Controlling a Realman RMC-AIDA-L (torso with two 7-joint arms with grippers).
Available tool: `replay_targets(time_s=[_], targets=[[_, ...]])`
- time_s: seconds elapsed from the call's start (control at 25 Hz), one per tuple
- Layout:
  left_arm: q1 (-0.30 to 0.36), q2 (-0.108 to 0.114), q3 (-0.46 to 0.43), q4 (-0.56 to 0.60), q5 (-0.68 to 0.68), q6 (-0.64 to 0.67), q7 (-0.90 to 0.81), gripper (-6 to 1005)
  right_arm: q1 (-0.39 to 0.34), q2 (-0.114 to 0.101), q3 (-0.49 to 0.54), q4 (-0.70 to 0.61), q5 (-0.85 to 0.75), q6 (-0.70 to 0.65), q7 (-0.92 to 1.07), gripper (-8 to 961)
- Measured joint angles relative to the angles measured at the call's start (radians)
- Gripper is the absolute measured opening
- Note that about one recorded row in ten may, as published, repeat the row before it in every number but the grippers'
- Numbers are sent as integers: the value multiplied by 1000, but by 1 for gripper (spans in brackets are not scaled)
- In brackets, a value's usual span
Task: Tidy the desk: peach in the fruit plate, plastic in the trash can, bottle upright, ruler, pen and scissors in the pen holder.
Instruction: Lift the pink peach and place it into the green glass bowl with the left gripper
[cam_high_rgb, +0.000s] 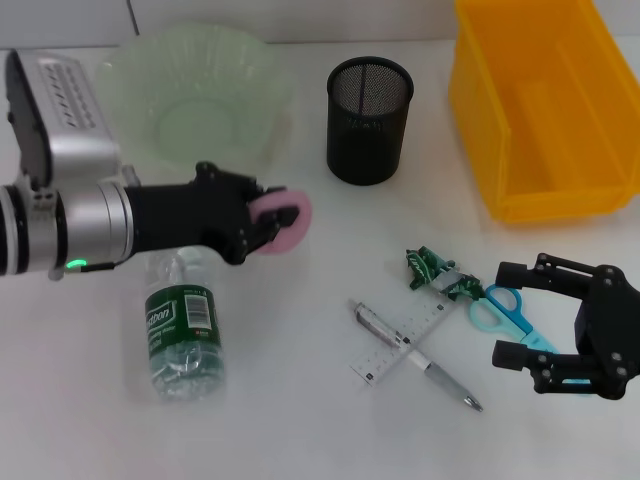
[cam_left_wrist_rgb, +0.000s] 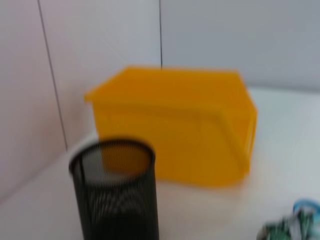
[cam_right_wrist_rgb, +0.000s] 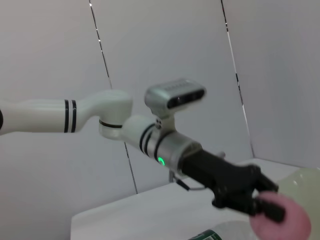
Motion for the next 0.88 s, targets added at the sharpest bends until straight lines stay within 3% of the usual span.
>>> replay_targets(time_s=[0.24,0.56,0.68,0.88], targets=[[22,5,-24,65,-131,9,62,198,1,0,0,11,2,11,0,835],[-12,2,-51,22,-173,-169,97,128,7,-2,0,22,5,12,0,834],[-81,2,-56,-72,-211,-322,99,107,10,-2,0,22,5,12,0,834],[-155,-1,-122,-187,-240,-382,107,82,12,0,-6,22,12,12,0,835]])
